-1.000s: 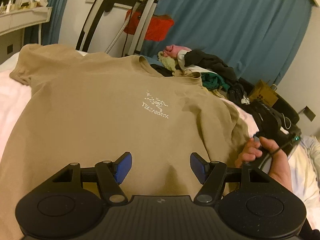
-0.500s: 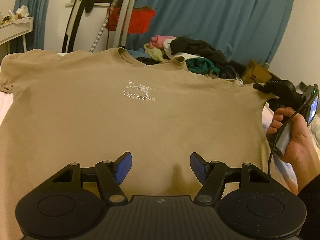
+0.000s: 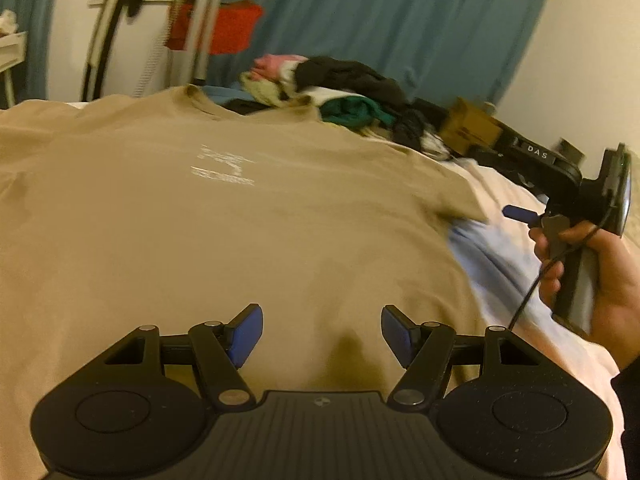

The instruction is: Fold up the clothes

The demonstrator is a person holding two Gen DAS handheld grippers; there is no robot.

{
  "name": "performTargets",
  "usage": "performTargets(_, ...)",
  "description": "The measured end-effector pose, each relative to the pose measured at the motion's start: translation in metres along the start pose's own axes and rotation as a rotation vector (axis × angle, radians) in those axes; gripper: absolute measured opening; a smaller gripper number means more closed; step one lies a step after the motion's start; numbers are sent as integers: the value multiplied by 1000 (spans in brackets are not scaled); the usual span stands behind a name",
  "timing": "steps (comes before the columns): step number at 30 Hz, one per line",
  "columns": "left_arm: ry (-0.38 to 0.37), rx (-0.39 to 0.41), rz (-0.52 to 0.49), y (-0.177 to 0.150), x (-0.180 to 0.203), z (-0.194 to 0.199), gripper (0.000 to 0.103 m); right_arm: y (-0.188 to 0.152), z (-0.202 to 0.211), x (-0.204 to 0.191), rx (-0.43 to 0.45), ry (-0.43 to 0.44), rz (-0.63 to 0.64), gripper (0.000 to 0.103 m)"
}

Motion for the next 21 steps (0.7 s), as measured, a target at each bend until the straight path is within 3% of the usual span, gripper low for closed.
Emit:
performTargets(4,-92,-54,-15,-20,16,12,68,-28,75,-20,-45,-43,79,96)
performTargets(10,-231,-150,-64,-58,42,27,66,-39,173,-37,32,57,3,96)
performTargets(15,-340,-282,-97,-86,65,23,65,-55,201,-34,64,47,-9,96)
performTargets(18,-331,-328,-133,-104,76,15,48,-64,215,-32,82,36,-13,96)
performTargets(20,-327,-309,-164,-109,81,18,2,-68,212,-27,68,42,-41,96)
performTargets(21,-346,-303,-172,-110,84,21,2,-68,210,-24,60,42,-55,96)
Point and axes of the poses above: each gripper's, at about its wrist camera, not at the fingertips, and z roughly against the way its jaws point, x to its right, y to its top, the point moved 1 cm from there along -z, roughly the way its jaws point, and after that the axes turned 3 degrees about z, right-handed, at the moved point
